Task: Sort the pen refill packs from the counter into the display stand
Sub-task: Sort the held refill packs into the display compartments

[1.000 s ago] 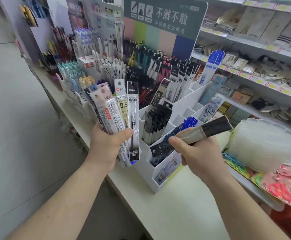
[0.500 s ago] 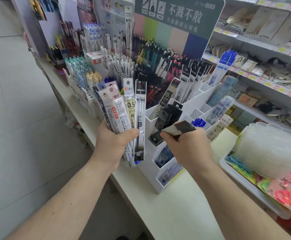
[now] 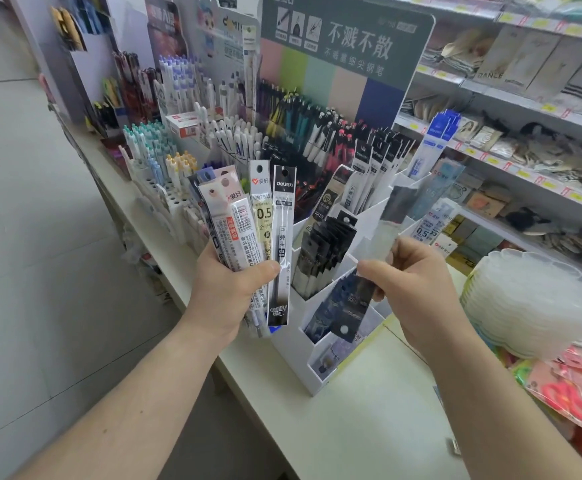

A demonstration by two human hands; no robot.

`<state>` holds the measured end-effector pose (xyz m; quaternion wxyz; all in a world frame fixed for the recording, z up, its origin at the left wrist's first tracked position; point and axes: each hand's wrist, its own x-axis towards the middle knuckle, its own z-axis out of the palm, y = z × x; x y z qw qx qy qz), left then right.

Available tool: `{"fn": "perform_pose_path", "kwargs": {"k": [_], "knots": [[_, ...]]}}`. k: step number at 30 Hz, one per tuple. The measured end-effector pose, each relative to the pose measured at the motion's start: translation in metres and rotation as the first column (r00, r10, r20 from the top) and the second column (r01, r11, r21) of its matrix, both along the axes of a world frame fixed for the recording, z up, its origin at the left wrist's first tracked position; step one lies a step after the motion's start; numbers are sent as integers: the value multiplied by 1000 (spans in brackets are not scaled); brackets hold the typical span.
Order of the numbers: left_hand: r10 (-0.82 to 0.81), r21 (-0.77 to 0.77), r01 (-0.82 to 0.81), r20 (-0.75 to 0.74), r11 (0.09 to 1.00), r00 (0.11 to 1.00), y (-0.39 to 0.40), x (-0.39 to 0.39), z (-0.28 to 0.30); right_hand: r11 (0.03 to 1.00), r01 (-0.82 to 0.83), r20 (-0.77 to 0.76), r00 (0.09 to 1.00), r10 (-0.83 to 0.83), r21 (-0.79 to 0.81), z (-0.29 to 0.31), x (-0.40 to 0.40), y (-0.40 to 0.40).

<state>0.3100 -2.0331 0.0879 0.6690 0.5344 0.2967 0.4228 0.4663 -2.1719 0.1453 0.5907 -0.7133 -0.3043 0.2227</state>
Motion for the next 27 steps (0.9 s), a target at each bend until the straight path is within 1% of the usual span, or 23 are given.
{"fn": "perform_pose_path", "kwargs": {"k": [3, 4, 6, 7, 8, 10, 11, 12, 15, 16, 17, 19, 20, 22, 24, 27], "knots": [[0, 14, 0, -3, 1000, 1000, 0, 4, 3, 994, 26, -36, 999, -30, -105, -6, 6, -9], [2, 19, -2, -2, 1000, 1000, 0, 4, 4, 994, 48, -52, 997, -53, -95, -8, 7, -12], [4, 24, -4, 0, 1000, 1000, 0, 6, 5, 992, 128, -95, 987, -127, 8, -10, 10, -19], [4, 24, -4, -2, 1000, 1000, 0, 7, 5, 983, 173, -157, 974, -162, 58, -10, 12, -22], [3, 22, -3, -4, 1000, 1000, -1, 7, 5, 975, 200, -257, 952, -168, 102, -11, 15, -26], [-1, 21, 1, -10, 1000, 1000, -2, 8, 3, 962, 182, -487, 871, -63, 201, -10, 19, -31], [-3, 21, 4, -11, 1000, 1000, -3, 9, 2, 960, 167, -539, 842, -20, 225, -10, 20, -33], [-6, 17, 6, -14, 1000, 1000, -4, 9, 2, 966, 145, -529, 849, -10, 215, -11, 20, -35], [-16, 24, 17, -19, 1000, 1000, -6, 10, 2, 986, 114, -355, 933, -63, 125, -18, 18, -37], [-21, 24, 22, -19, 999, 1000, -6, 10, 2, 989, 107, -309, 948, -70, 104, -20, 16, -37], [-22, 21, 23, -18, 1000, 1000, -7, 10, 2, 989, 107, -283, 956, -75, 98, -20, 14, -37], [-21, 20, 21, -11, 1000, 1000, -6, 9, 2, 987, 112, -299, 951, -74, 112, -17, 12, -37], [-21, 19, 21, -12, 1000, 1000, -6, 8, 2, 988, 94, -306, 950, -53, 123, -15, 10, -37], [-15, 14, 15, -11, 1000, 1000, -4, 5, 1, 995, -8, -258, 966, 34, 102, -10, 5, -36], [-1, 11, 1, -6, 1000, 1000, -2, 1, 0, 990, -140, -138, 980, 142, 19, -6, 0, -34], [13, 9, -13, -1, 1000, 1000, -1, -3, -2, 975, -211, 8, 977, 212, -71, -2, -9, -25]]}}
